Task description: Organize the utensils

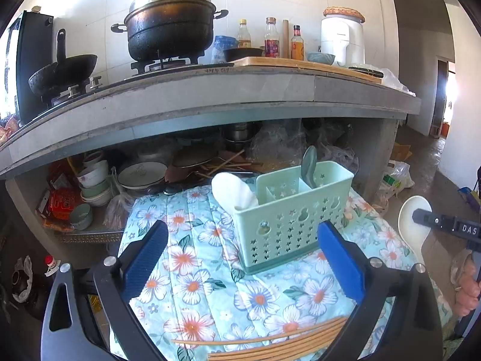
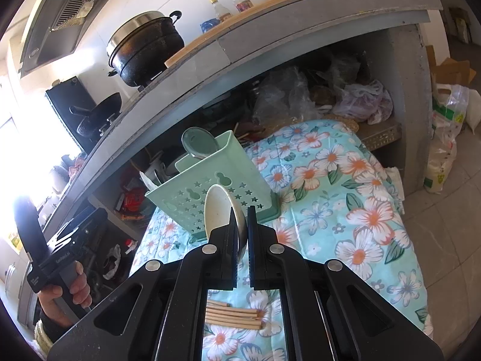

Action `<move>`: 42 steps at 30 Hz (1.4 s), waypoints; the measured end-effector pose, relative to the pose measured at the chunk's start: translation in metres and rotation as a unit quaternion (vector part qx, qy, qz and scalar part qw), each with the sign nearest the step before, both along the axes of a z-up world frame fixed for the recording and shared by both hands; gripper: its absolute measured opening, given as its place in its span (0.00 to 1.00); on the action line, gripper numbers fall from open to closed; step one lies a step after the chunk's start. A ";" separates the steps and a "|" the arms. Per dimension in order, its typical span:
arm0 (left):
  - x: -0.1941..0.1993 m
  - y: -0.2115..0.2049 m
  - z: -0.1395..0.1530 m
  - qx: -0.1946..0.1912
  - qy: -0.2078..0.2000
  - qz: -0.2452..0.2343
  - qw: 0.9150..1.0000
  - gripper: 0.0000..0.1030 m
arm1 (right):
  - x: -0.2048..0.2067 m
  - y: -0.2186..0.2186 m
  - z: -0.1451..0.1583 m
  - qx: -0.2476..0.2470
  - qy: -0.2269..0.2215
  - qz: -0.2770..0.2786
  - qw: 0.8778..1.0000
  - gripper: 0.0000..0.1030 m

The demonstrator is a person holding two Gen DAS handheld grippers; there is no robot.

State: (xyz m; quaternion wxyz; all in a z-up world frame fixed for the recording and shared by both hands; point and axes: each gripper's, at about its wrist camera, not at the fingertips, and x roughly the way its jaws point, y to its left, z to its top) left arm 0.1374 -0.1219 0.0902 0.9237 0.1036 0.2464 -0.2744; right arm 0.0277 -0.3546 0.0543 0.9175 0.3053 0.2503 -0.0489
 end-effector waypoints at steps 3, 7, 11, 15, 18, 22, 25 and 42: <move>-0.001 0.001 -0.003 0.003 0.003 0.002 1.000 0.95 | 0.000 0.001 0.000 0.000 0.000 0.001 1.000 0.04; -0.003 0.002 -0.005 0.009 0.002 0.004 1.000 0.95 | 0.000 0.002 0.001 0.000 -0.001 0.001 1.000 0.04; -0.003 0.002 -0.006 0.009 0.004 0.004 1.000 0.95 | 0.000 0.002 0.001 0.001 0.000 0.001 1.000 0.04; -0.003 0.001 -0.006 0.009 0.007 0.003 1.000 0.95 | 0.000 0.002 0.000 0.000 -0.001 0.000 1.000 0.04; -0.002 0.001 -0.007 0.009 0.010 0.002 1.000 0.95 | 0.000 0.002 0.000 0.000 0.000 0.000 1.000 0.04; -0.001 0.000 -0.008 0.009 0.012 0.002 1.000 0.95 | 0.000 0.002 0.000 0.000 0.000 0.000 1.000 0.04; -0.001 0.000 -0.008 0.009 0.012 0.002 1.000 0.95 | 0.000 0.002 0.000 0.001 0.000 0.000 1.000 0.04; -0.001 0.000 -0.008 0.009 0.012 0.003 1.000 0.95 | -0.001 0.002 0.000 0.002 0.000 -0.001 1.000 0.04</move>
